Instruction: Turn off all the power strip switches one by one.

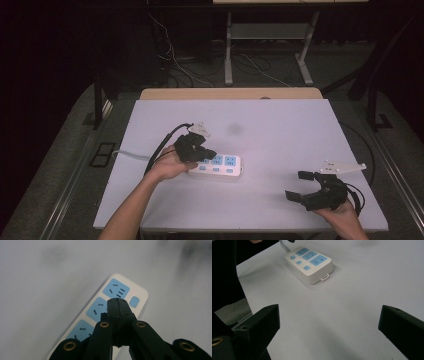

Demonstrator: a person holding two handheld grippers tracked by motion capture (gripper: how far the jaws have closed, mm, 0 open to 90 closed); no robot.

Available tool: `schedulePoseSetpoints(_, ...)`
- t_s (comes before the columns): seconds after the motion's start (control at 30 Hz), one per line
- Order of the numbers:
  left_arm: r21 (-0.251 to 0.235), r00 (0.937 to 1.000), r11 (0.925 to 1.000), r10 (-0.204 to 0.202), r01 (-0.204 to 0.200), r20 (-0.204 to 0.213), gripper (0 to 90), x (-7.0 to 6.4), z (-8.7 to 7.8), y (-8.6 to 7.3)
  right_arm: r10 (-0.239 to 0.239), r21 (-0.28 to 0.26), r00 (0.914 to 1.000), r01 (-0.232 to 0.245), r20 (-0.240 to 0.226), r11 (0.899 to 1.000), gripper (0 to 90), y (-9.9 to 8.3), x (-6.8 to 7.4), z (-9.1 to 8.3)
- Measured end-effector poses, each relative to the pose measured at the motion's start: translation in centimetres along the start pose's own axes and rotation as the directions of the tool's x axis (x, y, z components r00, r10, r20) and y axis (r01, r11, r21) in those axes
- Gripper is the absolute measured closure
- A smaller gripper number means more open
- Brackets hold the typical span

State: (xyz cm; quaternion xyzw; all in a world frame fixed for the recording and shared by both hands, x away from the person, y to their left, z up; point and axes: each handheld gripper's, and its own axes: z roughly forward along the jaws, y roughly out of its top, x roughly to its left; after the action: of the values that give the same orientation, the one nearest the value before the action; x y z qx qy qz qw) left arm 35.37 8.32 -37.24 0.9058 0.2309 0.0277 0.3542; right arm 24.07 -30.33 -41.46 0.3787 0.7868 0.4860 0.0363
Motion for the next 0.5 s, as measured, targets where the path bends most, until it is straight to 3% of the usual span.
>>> schedulePoseSetpoints(0.5, 0.031, 0.9987, 0.9984, 0.047, -0.048, 0.022, 89.7, -0.8, 1.2, 1.2, -0.001, 0.003, 1.0, 0.001, -0.001, 1.0, 3.5, 0.0, 0.0, 0.0)
